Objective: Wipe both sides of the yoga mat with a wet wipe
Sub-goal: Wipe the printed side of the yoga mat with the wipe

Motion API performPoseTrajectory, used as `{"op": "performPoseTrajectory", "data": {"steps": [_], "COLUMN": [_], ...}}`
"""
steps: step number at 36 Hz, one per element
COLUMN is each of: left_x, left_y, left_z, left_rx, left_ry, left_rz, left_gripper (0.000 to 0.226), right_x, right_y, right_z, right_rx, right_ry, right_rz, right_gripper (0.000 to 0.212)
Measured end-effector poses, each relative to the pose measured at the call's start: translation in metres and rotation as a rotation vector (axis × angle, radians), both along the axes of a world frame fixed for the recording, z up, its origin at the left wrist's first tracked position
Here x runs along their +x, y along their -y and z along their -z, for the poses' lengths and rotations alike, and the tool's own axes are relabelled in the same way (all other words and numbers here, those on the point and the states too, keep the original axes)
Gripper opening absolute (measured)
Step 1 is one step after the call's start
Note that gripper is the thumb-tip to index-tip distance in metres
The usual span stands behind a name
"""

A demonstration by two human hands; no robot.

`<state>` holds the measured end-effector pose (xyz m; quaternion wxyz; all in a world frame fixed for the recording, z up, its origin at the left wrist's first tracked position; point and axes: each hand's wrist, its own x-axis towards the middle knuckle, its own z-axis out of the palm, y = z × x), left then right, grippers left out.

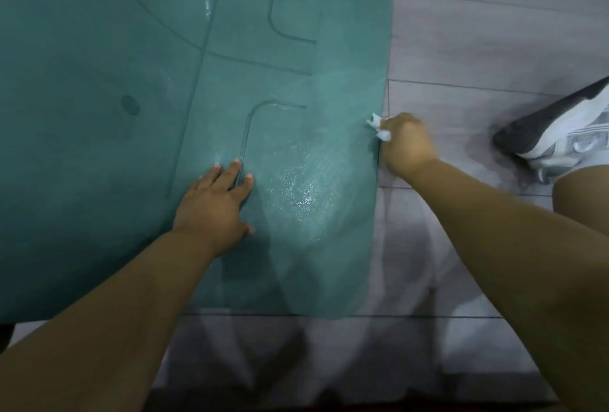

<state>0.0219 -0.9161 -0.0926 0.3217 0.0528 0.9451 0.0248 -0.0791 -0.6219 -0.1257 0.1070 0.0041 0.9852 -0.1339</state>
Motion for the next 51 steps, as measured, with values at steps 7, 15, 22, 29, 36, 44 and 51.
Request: {"op": "performPoseTrajectory", "data": {"steps": [7, 15, 22, 29, 36, 44, 51], "left_x": [-0.002, -0.001, 0.016, 0.048, 0.050, 0.033, 0.033], "left_y": [0.004, 0.002, -0.005, -0.001, 0.006, 0.041, 0.053], "left_z": [0.006, 0.006, -0.003, -0.005, -0.006, -0.015, 0.000], "left_rx": [0.035, -0.006, -0.079, -0.079, -0.060, -0.151, -0.230], "left_ry": [-0.015, 0.033, 0.059, 0.034, 0.018, -0.109, -0.052], "left_rz": [-0.007, 0.005, 0.036, 0.042, 0.077, 0.034, 0.137], "left_gripper": [0.092, 0.088, 0.080, 0.078, 0.074, 0.070, 0.073], "right_x": [0.093, 0.123, 0.089, 0.215, 0.112, 0.127, 0.140], "right_y": [0.018, 0.023, 0.016, 0.033, 0.033, 0.089, 0.109], "right_z": [0.001, -0.011, -0.011, -0.020, -0.009, 0.002, -0.003], "right_rx": [-0.204, -0.048, 0.076, -0.115, 0.005, -0.124, -0.207], "right_ry": [0.023, 0.238, 0.095, 0.394, 0.161, 0.050, 0.265], "right_rz": [-0.488, -0.812, -0.257, -0.879, -0.487, -0.398, -1.013], "right_gripper": [0.043, 0.035, 0.037, 0.035, 0.027, 0.035, 0.025]}}
